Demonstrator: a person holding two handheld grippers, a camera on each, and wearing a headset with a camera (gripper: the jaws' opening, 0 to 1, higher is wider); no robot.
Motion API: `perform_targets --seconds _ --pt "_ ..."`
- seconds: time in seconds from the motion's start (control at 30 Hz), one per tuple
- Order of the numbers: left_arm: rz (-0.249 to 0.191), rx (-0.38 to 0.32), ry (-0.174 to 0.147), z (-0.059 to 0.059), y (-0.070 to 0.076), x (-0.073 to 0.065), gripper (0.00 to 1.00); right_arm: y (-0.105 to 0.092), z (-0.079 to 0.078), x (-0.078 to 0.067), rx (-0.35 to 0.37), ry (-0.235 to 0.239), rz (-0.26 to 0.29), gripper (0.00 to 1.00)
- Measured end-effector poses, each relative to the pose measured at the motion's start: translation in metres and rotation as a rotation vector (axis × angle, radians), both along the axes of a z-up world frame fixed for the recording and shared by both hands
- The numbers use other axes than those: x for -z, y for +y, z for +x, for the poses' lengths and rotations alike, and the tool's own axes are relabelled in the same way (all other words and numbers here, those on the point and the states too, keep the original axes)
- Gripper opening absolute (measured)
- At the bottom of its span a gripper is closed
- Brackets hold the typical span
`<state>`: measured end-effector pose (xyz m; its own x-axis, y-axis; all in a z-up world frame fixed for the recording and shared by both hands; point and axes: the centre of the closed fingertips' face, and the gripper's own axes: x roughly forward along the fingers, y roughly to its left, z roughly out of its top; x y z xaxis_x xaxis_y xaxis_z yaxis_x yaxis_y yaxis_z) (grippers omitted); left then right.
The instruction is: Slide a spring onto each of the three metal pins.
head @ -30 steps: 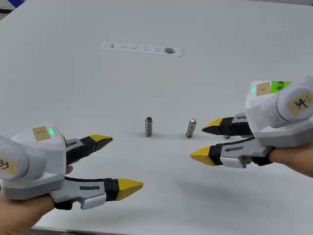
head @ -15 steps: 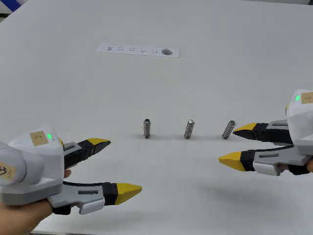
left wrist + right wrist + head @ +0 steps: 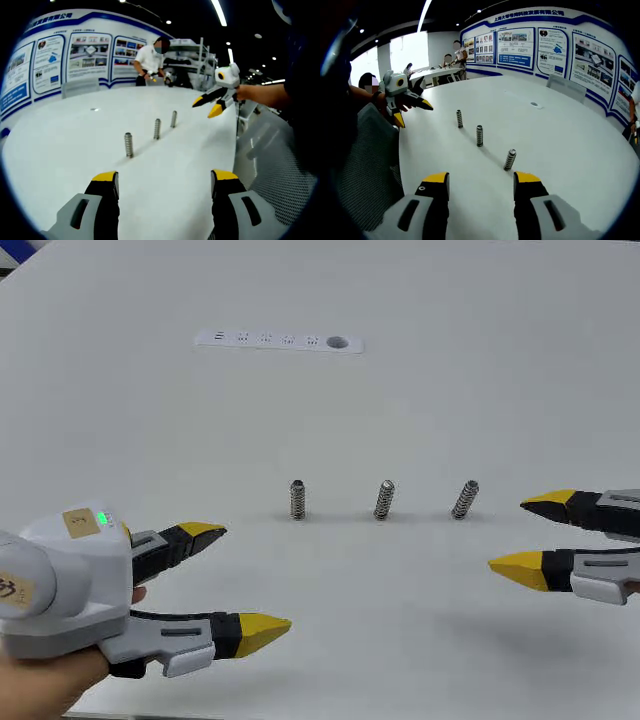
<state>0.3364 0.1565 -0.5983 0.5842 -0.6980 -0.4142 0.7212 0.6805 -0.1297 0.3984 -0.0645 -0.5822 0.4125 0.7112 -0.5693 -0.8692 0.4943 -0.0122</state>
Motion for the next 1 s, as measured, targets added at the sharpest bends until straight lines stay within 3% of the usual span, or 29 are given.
perform_targets --seconds 0.63,1.0 --pt "-0.007 -0.004 0.005 0.0006 -0.0006 0.0028 0.77 -0.0107 -0.0034 0.0061 -0.031 -0.087 0.017 0.69" --pt "-0.012 -0.007 0.006 0.0002 -0.0011 0.0037 0.77 -0.012 -0.0037 0.0073 -0.041 -0.099 0.005 0.71"
